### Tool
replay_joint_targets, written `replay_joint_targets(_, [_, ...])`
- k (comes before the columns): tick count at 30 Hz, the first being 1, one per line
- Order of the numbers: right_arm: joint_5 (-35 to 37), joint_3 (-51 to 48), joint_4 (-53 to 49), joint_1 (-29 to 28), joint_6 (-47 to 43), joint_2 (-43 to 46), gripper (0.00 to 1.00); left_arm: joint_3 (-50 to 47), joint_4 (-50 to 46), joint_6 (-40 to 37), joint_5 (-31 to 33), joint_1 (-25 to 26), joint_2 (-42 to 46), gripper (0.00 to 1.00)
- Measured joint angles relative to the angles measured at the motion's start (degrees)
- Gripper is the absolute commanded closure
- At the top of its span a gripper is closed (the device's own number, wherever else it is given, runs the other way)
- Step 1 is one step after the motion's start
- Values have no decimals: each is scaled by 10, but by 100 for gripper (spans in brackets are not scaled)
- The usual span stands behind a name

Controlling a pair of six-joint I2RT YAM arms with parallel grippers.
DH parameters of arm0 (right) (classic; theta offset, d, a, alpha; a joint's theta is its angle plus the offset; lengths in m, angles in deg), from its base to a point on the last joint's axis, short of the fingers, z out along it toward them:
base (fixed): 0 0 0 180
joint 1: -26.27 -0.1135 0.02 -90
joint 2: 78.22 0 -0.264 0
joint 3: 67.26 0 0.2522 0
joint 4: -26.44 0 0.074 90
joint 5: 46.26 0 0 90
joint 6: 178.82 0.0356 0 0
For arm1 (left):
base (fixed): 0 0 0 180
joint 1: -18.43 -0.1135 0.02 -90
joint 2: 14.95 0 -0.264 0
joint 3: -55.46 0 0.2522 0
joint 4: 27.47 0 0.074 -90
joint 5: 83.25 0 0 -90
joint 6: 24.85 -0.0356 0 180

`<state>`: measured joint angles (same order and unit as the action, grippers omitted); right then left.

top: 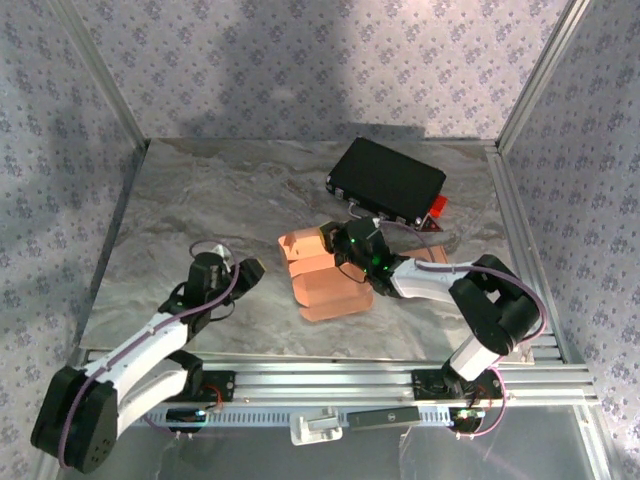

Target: Fold the paper box

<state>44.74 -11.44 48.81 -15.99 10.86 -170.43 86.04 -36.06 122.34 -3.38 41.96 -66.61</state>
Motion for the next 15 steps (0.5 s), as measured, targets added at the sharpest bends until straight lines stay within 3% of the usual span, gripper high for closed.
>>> replay_joint_targets(15, [-53, -73, 171, 11, -68, -56, 100, 0, -14, -61, -49, -18, -67, 62])
